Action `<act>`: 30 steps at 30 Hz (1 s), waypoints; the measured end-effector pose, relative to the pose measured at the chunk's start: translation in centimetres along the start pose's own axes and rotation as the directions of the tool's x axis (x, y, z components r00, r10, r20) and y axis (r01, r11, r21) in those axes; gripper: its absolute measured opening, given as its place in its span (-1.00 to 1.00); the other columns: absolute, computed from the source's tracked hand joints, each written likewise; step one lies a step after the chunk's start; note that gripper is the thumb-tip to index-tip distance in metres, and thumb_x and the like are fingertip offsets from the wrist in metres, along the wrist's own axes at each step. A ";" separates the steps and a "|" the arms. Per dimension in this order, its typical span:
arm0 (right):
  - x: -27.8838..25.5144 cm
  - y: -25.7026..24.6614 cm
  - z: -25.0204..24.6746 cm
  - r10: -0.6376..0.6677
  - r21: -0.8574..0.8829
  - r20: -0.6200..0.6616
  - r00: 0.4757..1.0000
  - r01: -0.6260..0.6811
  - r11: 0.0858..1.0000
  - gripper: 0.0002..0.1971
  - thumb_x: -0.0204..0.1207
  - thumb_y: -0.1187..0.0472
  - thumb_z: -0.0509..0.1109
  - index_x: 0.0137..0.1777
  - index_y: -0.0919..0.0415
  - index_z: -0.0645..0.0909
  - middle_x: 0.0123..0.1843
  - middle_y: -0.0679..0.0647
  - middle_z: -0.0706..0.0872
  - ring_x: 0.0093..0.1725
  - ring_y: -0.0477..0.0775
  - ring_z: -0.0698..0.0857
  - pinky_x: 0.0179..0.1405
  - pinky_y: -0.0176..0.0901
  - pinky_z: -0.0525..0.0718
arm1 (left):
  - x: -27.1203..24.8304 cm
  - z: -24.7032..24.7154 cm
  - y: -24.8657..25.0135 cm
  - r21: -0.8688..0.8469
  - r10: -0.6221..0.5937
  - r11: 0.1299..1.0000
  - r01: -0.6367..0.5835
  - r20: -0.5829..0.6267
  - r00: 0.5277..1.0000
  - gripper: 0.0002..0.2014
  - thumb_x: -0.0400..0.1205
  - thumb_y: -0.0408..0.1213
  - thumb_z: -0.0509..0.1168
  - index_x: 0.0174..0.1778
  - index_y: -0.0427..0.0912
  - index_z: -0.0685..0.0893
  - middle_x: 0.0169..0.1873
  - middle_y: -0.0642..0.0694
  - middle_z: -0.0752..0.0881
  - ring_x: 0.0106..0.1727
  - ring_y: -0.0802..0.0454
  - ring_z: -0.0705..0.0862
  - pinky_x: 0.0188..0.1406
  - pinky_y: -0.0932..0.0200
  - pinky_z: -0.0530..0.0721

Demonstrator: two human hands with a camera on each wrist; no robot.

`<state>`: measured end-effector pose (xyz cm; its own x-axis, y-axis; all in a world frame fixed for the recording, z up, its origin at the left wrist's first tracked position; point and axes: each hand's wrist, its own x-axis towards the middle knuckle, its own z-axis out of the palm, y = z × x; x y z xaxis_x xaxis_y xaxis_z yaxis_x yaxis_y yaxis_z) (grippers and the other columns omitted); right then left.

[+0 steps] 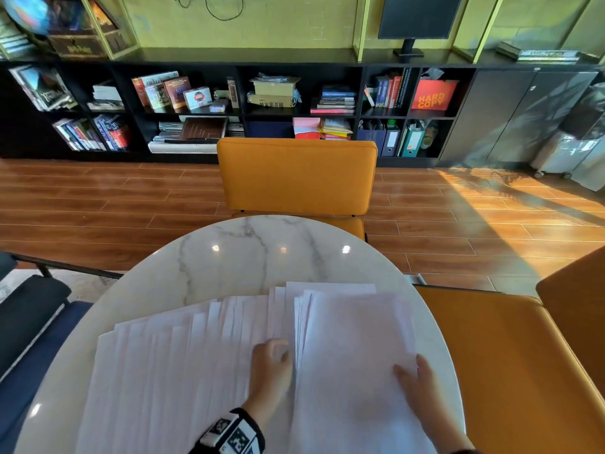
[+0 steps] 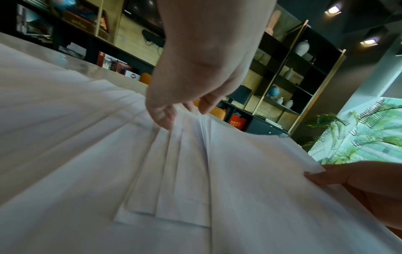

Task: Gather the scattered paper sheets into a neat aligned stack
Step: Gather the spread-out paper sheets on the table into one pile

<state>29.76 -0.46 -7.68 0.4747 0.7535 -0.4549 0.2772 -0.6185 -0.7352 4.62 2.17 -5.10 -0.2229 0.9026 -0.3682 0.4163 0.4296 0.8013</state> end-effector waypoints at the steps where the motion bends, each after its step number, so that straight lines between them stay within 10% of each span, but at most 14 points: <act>1: 0.2 -0.1 0.0 0.005 -0.019 0.005 1.000 -0.004 1.000 -0.58 0.54 0.30 0.34 0.37 0.40 0.43 0.29 0.36 0.62 0.27 0.39 0.60 0.25 0.07 0.54 | 0.4 -0.4 -0.4 0.011 -0.022 1.000 0.023 -0.057 0.998 -0.74 0.54 -0.41 0.28 0.14 -0.30 0.68 0.11 -0.14 0.72 0.10 0.03 0.66 0.11 0.20 0.61; 4: 0.3 -0.6 0.5 -0.010 -0.079 -0.005 1.000 0.009 0.997 -0.52 0.53 0.23 0.35 0.43 0.31 0.41 0.32 0.32 0.64 0.24 0.37 0.63 0.25 0.17 0.61 | 1.1 -1.4 -0.6 0.016 -0.110 0.994 0.112 -0.099 0.989 -0.58 0.49 -0.42 0.26 0.27 -0.49 0.56 0.30 -0.42 0.63 0.32 -0.32 0.62 0.31 -0.17 0.60; 7: 0.6 -0.8 1.2 -0.049 -0.200 -0.021 0.999 0.044 0.979 -0.45 0.49 0.20 0.39 0.47 0.28 0.41 0.35 0.31 0.61 0.28 0.36 0.60 0.31 0.20 0.59 | 1.5 -1.5 -0.1 -0.028 -0.195 0.980 0.195 0.002 0.981 -0.46 0.53 -0.38 0.24 0.48 -0.31 0.44 0.38 -0.27 0.59 0.37 -0.22 0.59 0.28 -0.03 0.58; 11: 0.1 -1.5 2.2 -0.070 -0.251 0.001 0.998 0.068 0.966 -0.46 0.51 0.25 0.35 0.49 0.28 0.37 0.36 0.32 0.58 0.32 0.36 0.57 0.34 0.20 0.56 | 2.9 -0.4 -0.9 0.091 -0.186 0.980 0.178 0.088 0.979 -0.50 0.39 -0.21 0.14 0.26 -0.23 0.61 0.11 -0.28 0.70 0.05 -0.20 0.70 0.10 -0.12 0.71; 17: -0.6 -2.0 3.3 -0.078 -0.263 0.110 0.991 0.104 0.959 -0.42 0.59 0.22 0.26 0.59 0.29 0.24 0.51 0.30 0.42 0.44 0.31 0.51 0.44 0.07 0.47 | 1.3 0.3 1.1 0.060 -0.115 0.993 0.105 0.197 0.974 -0.50 0.63 -0.29 0.13 0.53 -0.18 0.31 0.37 -0.08 0.54 0.37 -0.17 0.57 0.21 0.13 0.53; 22: -0.6 -1.4 3.1 -0.092 -0.194 0.147 0.985 0.120 0.974 -0.42 0.56 0.12 0.33 0.56 0.22 0.34 0.39 0.25 0.49 0.29 0.22 0.59 0.35 0.07 0.57 | 1.1 0.3 0.1 -0.027 -0.036 0.999 0.041 0.168 0.985 -0.54 0.54 -0.47 0.09 0.32 -0.01 0.49 0.04 -0.07 0.74 -0.07 -0.09 0.73 -0.25 0.17 0.63; 30: -0.9 -1.3 1.6 -0.119 0.186 0.097 0.988 0.099 0.977 -0.37 0.46 0.12 0.47 0.50 0.23 0.36 0.08 0.08 0.65 0.01 0.10 0.68 -0.02 -0.03 0.69 | 0.1 -1.0 0.1 -0.223 0.046 0.975 0.001 0.204 0.978 -0.67 0.57 -0.53 0.22 0.04 0.04 0.60 -0.09 0.03 0.77 -0.17 0.06 0.78 -0.28 0.30 0.72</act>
<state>27.65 0.04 -7.11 0.3554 0.8397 -0.4106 0.1627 -0.4881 -0.8575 3.78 2.26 -4.57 -0.0189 0.9077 -0.4193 0.2087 0.4137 0.8862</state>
